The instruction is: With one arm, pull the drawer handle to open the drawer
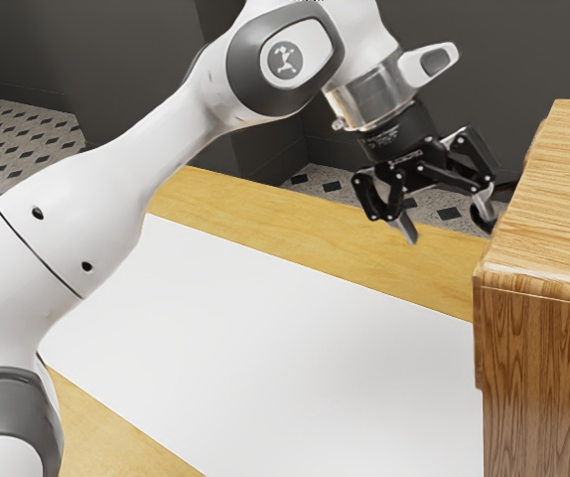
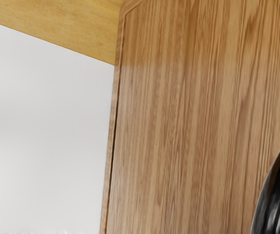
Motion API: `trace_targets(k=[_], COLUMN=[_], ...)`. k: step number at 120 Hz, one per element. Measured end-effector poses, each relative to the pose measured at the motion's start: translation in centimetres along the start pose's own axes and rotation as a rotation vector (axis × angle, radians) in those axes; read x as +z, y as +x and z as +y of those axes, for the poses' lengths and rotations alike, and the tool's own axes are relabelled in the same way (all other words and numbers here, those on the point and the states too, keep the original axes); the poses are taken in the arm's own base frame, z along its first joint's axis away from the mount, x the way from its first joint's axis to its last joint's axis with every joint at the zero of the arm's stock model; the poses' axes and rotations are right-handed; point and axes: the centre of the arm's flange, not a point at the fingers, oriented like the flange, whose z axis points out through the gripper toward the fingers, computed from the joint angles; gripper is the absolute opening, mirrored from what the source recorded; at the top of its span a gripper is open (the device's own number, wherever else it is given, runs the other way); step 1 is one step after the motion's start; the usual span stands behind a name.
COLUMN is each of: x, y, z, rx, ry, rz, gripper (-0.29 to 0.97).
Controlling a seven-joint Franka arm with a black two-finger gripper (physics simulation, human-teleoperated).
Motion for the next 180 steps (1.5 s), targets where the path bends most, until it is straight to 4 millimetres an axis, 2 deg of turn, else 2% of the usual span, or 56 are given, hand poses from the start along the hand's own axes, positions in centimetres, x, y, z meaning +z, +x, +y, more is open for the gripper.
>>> trace_targets(k=[56, 84, 102, 121, 162, 180], x=[-2.2, -3.3, -4.5, -5.4, -10.3, -15.0], y=[0.7, 1.8, 2.9, 3.3, 3.8, 1.9], z=[-3.2, -6.1, -9.0, -10.5, -16.2, -17.2], rx=[-0.037, -0.061, -0.089, -0.091, -0.133, -0.134], ry=[0.046, 0.072, 0.076, 0.075, 0.021, 0.001], rz=[0.005, 0.008, 0.013, 0.013, 0.034, 0.089], gripper=[0.68, 0.68, 0.68, 0.68, 0.65, 0.65])
